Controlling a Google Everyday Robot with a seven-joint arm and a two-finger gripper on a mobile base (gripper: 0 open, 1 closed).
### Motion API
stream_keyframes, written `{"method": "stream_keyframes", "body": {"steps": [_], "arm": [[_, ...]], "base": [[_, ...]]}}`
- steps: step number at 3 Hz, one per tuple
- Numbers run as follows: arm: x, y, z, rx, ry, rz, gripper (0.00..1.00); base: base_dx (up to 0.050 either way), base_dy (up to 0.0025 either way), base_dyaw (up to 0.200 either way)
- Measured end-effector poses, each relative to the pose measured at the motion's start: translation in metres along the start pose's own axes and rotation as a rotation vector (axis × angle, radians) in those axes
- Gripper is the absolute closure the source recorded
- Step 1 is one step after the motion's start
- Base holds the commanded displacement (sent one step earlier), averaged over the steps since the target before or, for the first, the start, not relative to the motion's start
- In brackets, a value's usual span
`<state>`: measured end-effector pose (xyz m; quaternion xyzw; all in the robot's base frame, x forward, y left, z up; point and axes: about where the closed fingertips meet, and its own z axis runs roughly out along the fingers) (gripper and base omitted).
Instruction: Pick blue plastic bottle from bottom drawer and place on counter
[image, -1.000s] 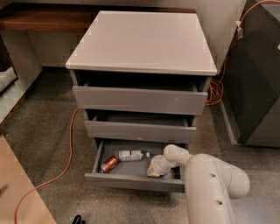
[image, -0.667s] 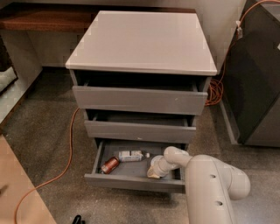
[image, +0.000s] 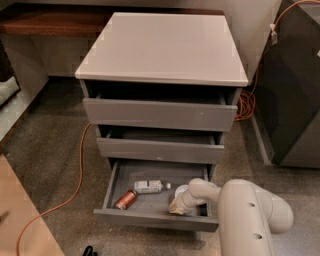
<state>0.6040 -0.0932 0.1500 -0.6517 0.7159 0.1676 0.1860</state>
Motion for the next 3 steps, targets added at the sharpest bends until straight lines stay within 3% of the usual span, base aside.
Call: {"method": "stream_keyframes", "body": {"steps": [3], "arm": [[-0.001,0.011,0.004,-0.011,0.010,-0.028,1.00]], "base": [[0.000,0.00000,0.000]]}}
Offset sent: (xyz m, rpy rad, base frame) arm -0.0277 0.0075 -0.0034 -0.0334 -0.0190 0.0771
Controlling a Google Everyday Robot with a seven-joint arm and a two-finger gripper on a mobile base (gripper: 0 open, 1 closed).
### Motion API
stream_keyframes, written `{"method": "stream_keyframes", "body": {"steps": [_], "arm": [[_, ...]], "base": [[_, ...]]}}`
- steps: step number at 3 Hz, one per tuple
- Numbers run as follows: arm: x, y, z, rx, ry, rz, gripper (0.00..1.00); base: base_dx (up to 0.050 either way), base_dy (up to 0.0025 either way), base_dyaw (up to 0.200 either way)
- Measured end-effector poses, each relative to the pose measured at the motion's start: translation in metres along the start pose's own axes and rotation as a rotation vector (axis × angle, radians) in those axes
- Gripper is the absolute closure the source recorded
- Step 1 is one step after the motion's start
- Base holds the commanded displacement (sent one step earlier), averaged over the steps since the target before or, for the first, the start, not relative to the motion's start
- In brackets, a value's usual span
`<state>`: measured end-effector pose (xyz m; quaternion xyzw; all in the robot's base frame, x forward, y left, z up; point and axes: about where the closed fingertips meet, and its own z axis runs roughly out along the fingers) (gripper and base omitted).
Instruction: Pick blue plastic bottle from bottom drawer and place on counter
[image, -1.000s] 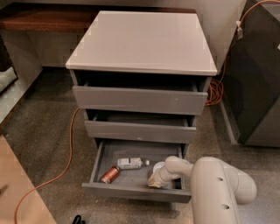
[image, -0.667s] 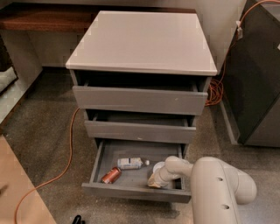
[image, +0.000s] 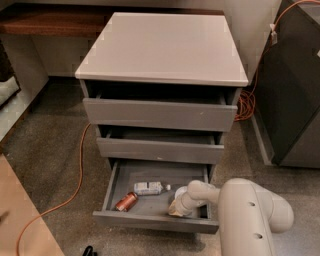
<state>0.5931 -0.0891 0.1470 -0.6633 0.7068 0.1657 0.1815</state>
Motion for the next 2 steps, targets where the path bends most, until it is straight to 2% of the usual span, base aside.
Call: {"method": "stream_keyframes", "body": {"steps": [1,2], "arm": [[-0.001,0.010,0.005,-0.011,0.004,-0.023,1.00],[-0.002,0.031,0.012,-0.027,0.008,-0.056,1.00]], "base": [[0.000,0.00000,0.000],[0.000,0.00000,0.000]]}}
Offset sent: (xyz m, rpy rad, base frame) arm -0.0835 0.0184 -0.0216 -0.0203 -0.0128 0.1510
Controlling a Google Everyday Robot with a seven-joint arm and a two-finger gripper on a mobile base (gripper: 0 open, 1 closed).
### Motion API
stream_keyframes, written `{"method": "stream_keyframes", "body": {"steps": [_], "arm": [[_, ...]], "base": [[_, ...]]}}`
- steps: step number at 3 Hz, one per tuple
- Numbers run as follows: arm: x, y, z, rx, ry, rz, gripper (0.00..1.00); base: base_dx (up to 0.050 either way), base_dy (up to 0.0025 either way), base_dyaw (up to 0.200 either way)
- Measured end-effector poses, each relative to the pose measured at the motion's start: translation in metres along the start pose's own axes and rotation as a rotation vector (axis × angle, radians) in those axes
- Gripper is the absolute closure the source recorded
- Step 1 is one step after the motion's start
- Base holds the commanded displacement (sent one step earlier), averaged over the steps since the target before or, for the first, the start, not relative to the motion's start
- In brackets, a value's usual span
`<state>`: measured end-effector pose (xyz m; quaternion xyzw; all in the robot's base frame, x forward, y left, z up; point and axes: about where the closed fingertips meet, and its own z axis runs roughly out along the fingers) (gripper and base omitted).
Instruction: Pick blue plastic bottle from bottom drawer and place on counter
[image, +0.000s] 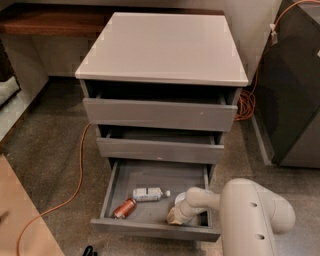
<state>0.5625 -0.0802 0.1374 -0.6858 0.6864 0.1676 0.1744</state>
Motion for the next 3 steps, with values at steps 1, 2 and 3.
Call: {"method": "stream_keyframes", "body": {"steps": [1,2,3], "arm": [[0.000,-0.002,0.000,0.000,0.000,0.000,1.00],[-0.004,0.011,0.000,-0.005,0.005,-0.027,1.00],[-0.023,0.033,-0.008,-0.004,0.016,-0.103,1.00]], "base": [[0.000,0.00000,0.000],[0.000,0.00000,0.000],[0.000,0.00000,0.000]]}}
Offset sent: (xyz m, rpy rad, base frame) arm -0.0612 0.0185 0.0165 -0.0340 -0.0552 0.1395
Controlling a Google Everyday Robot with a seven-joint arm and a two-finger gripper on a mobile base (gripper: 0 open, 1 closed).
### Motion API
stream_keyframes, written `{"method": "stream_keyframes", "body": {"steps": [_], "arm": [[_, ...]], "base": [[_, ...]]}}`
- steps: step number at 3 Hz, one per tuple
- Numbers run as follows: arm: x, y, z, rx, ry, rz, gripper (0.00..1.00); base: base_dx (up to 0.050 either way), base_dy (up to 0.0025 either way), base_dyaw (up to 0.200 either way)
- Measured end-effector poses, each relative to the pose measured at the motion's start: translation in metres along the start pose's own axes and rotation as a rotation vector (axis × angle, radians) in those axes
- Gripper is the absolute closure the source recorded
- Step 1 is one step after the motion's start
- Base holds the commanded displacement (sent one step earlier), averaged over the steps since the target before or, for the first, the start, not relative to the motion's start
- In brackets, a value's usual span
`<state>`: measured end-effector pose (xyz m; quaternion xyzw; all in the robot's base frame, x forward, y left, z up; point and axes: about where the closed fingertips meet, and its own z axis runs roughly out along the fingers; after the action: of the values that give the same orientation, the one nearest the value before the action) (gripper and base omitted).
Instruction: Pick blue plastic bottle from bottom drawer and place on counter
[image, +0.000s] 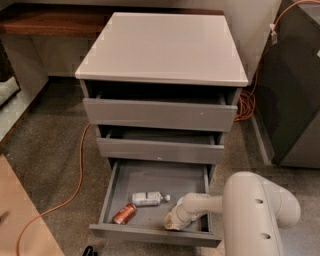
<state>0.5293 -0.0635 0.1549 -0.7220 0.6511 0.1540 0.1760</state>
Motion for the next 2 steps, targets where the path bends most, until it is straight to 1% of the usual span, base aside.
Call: {"method": "stream_keyframes", "body": {"steps": [1,2], "arm": [[-0.023,0.010,-0.012,0.005,0.008,-0.073,1.00],[-0.050,0.010,-0.028,0.014,0.025,-0.151,1.00]], "base": [[0.000,0.00000,0.000],[0.000,0.00000,0.000]]}}
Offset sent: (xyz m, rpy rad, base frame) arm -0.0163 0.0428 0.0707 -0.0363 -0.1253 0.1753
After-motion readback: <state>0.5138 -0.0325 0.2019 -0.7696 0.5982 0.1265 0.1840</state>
